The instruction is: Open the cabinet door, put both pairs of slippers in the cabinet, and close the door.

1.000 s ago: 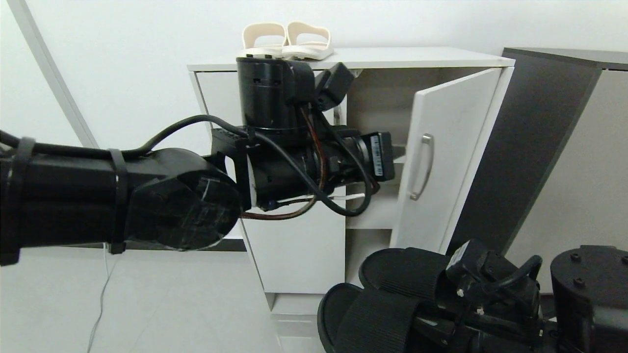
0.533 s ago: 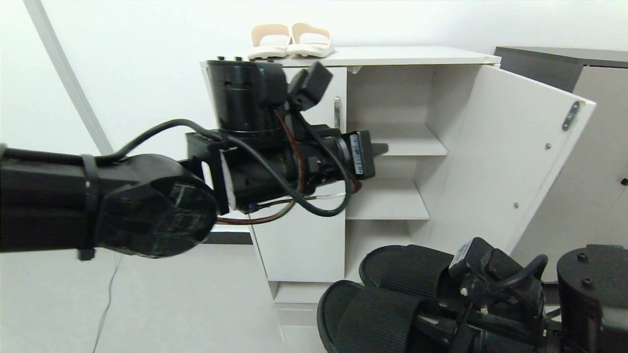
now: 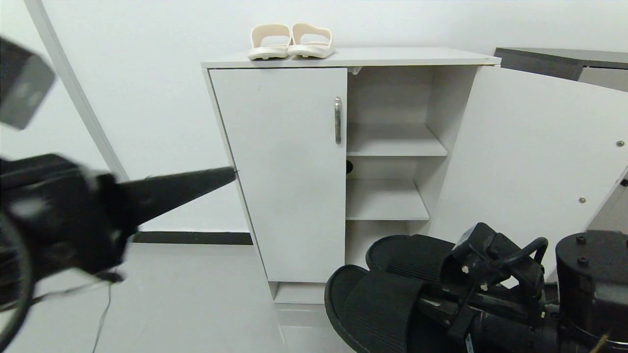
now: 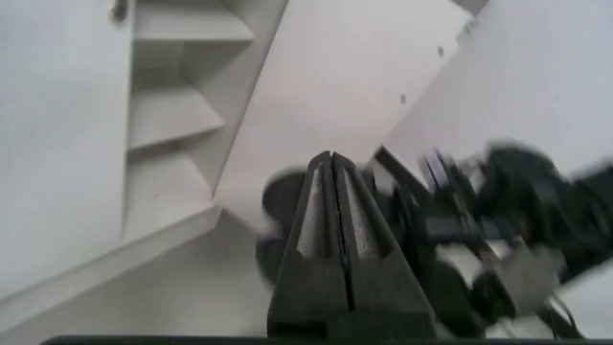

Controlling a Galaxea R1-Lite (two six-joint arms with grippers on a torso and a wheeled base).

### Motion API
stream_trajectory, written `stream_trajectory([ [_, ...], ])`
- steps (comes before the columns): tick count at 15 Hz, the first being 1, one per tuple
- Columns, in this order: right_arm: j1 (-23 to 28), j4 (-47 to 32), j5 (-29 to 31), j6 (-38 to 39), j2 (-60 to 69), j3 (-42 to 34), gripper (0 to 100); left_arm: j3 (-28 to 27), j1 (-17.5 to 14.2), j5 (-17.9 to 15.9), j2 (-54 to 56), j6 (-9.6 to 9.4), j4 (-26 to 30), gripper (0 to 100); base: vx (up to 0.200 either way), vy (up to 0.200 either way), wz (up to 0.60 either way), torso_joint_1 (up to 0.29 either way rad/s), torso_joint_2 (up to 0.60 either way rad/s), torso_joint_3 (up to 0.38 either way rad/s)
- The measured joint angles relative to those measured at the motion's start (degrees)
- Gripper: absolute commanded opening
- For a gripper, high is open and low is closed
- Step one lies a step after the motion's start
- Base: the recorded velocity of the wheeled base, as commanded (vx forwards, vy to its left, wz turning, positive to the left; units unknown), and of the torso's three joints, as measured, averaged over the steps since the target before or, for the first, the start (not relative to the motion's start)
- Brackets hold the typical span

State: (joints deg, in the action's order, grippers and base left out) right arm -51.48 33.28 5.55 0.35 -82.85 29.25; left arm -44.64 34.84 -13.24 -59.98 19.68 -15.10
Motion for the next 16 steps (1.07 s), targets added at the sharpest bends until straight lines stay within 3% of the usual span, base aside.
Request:
stream_trajectory([
  [3,0.00,0.09,0.06,0.00,-0.41,0.00,0,5.21,-4.17,0.13,18.08,-0.57,13.58,0,0.000,0.000,0.00,0.000,0.00,0.000],
  [5,0.00,0.07,0.06,0.00,-0.69,0.10,0,7.28,-9.44,0.13,27.54,-1.32,21.42,0,0.000,0.000,0.00,0.000,0.00,0.000],
  [7,0.02,0.05,0.06,0.07,-1.02,0.30,0,9.56,-16.30,0.68,34.60,-4.49,26.95,0,0.000,0.000,0.00,0.000,0.00,0.000],
  [10,0.20,0.05,-0.05,0.09,-1.30,0.60,0,14.77,-26.53,1.97,41.52,-9.72,29.25,0,0.000,0.000,0.00,0.000,0.00,0.000],
  [14,0.35,0.22,-0.02,0.07,-1.99,1.12,0,21.21,-39.90,2.71,47.21,-11.74,29.49,0,0.000,0.000,0.00,0.000,0.00,0.000],
  [16,0.41,0.18,-0.05,0.09,-2.46,1.38,0,25.60,-47.18,4.21,49.73,-14.57,29.33,0,0.000,0.000,0.00,0.000,0.00,0.000],
])
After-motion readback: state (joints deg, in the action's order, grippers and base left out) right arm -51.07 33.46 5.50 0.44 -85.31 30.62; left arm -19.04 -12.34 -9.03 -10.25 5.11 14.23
